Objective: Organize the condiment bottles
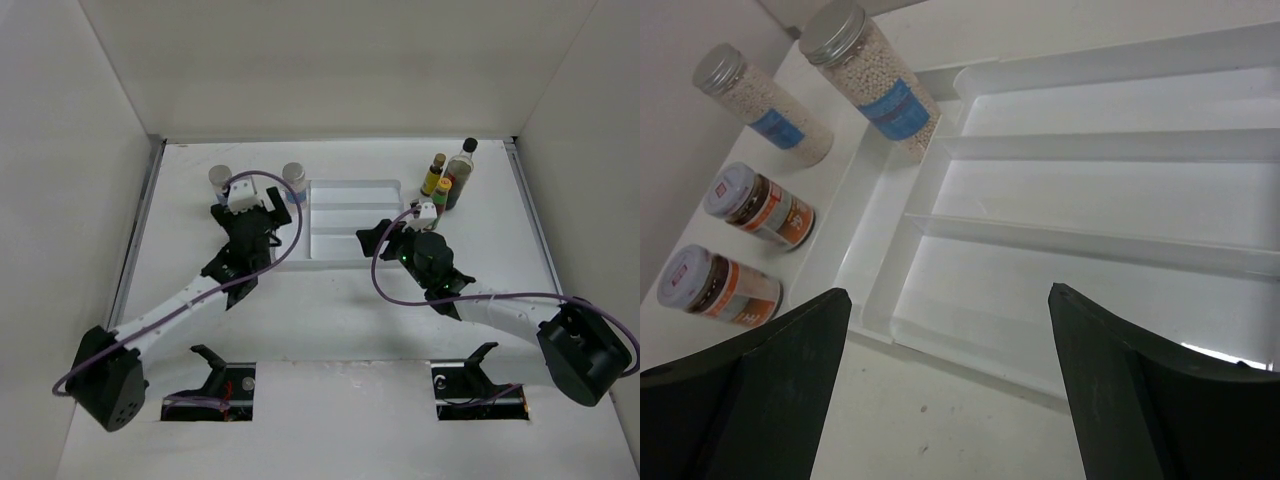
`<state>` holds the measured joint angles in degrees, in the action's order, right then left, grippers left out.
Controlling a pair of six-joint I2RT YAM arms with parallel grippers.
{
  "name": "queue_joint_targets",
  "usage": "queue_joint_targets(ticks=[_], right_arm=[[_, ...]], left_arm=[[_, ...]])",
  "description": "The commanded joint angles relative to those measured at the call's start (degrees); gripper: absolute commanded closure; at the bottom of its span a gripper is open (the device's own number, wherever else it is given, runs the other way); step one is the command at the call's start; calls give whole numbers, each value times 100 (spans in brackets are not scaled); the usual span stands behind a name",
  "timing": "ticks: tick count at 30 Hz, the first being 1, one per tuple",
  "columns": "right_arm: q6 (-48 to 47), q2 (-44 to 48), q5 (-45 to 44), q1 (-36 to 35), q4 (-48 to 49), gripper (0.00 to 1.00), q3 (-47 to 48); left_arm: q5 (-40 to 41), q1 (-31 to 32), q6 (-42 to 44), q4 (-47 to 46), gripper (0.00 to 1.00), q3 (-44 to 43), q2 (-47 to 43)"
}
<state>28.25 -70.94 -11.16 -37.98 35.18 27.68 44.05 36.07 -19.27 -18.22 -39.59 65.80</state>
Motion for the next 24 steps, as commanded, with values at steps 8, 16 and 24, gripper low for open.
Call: queue_joint_targets(ticks=[8, 16, 24], right_arm=[[-74, 97, -167, -47, 209, 11, 106], [-109, 185, -194, -47, 182, 10, 115], [-109, 177, -220, -47, 165, 9, 106]], left_arm=[[-2, -571, -1668, 3096, 8, 777, -1289], [-46, -755, -1730, 2614, 13, 945, -701], [-160, -923, -1756, 2024, 37, 1155, -191]])
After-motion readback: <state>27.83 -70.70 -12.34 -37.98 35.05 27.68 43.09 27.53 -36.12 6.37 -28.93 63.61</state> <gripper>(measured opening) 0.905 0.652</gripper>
